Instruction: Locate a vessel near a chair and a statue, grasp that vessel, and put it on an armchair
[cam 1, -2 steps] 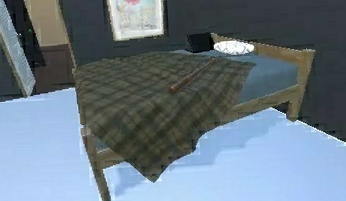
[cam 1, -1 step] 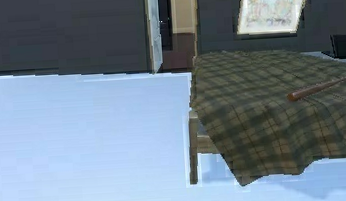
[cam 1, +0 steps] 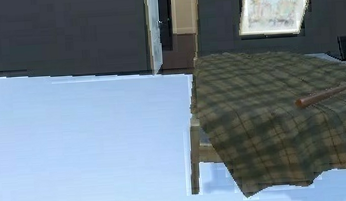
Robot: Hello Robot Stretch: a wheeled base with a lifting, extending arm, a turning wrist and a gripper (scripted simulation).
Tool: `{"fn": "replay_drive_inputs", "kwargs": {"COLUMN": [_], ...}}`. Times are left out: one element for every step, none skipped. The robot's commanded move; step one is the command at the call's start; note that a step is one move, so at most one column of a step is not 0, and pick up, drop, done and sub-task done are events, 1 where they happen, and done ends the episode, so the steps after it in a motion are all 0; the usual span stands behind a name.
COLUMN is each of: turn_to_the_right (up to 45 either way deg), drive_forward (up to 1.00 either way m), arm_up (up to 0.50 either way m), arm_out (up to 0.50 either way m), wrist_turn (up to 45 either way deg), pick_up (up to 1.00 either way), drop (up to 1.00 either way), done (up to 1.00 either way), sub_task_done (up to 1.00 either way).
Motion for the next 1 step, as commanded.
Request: {"fn": "replay_drive_inputs", "kwargs": {"turn_to_the_right": [-45.0], "drive_forward": [0.00], "arm_up": [0.00], "arm_out": [0.00], "wrist_turn": [0.0], "pick_up": [0.00], "drop": [0.00], "done": [0.00], "sub_task_done": [0.00]}}
